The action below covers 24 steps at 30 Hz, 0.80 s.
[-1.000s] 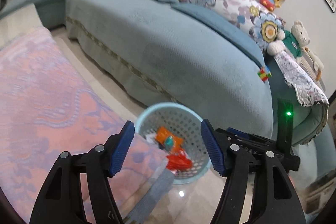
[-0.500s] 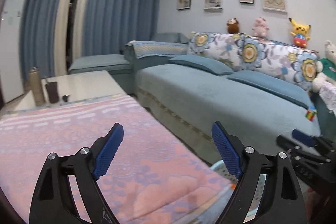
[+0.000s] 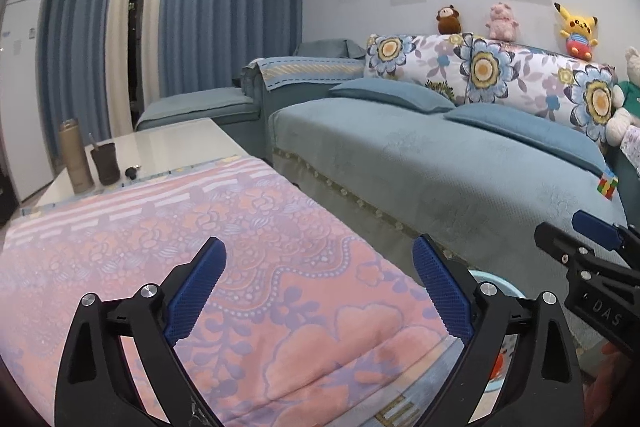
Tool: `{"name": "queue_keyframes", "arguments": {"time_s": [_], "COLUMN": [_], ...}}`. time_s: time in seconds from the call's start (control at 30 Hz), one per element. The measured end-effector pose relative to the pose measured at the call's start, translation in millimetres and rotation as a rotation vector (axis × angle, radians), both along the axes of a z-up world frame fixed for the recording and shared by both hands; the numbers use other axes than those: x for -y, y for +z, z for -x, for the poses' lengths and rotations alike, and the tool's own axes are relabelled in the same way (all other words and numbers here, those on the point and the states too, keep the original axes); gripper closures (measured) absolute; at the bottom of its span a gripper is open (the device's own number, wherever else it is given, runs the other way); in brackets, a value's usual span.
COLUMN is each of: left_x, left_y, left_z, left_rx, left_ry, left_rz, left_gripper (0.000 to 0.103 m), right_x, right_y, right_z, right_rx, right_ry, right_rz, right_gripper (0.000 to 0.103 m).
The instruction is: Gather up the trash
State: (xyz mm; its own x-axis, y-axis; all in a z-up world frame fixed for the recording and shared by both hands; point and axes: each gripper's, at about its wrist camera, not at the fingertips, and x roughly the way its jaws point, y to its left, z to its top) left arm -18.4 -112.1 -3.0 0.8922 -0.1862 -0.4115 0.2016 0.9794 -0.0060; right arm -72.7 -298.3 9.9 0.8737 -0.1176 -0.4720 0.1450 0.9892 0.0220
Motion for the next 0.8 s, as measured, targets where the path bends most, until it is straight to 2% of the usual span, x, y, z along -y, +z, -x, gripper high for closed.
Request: {"name": "queue_keyframes", "arguments": {"time_s": [0.27,0.7,0.8], "left_x": [-4.7,-35.0,-37.8], "left_y": [0.2,1.8,2.9], "left_z": [1.1,-8.5,-9.0], "left_rx": [0.032,-0.011,-0.001], "left_ry": [0.030,0.064,0.079], "left_rz": [0.001,0.139,0.135], "left_gripper": [0.009,0.008,0.008], "right_x": [0.2,-7.6,-9.2], "right_y": [0.5,4.0,5.1], "right_z": [-2.3,0.4,-0.1], "right_rx": [0.019,0.068,0.067], "right_ry": [-0.017,-0.003,-0.001], "right_rz": [-0.005,0.000,0.000], "right_gripper": [0.042,0.040,0.039]}}
